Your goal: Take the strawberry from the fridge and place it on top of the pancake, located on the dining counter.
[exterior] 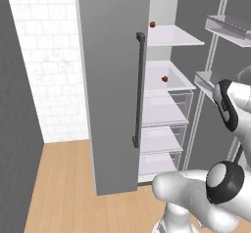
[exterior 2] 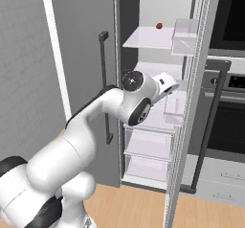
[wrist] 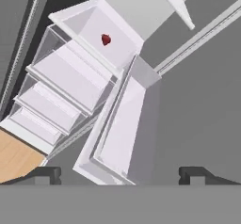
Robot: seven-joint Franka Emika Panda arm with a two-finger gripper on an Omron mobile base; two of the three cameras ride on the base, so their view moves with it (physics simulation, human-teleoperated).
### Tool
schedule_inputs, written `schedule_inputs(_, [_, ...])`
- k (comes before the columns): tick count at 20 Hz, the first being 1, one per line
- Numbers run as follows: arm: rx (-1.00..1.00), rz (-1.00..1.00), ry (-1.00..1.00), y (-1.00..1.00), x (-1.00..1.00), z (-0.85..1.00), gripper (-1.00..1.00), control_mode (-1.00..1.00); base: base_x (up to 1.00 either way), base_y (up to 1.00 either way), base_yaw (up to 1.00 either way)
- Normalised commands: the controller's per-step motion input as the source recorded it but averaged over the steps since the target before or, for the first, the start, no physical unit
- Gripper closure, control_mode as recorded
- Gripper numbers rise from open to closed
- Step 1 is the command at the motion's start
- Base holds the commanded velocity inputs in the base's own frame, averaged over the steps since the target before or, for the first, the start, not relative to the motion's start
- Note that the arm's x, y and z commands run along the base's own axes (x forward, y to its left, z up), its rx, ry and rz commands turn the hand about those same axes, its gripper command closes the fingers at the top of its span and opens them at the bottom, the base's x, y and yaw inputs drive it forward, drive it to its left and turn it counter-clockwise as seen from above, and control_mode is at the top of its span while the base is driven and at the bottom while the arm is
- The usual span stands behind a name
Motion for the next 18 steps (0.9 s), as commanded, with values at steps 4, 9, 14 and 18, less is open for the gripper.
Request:
schedule_inputs(4, [0.1, 0.0, 0.0, 0.9, 0.0, 0.0, -1.0, -1.0, 0.0, 0.0, 0.0])
schedule_inputs(9, [0.18, 0.0, 0.0, 0.9, -0.05, 0.0, -1.0, -1.0, 0.0, 0.0, 0.0])
schedule_inputs(14, [0.2, -0.03, 0.0, 0.85, -0.24, 0.0, -1.0, -1.0, 0.0, 0.0, 0.0])
schedule_inputs(18, [0.2, -0.11, 0.0, 0.49, -0.63, 0.0, -1.0, -1.0, 0.0, 0.0, 0.0])
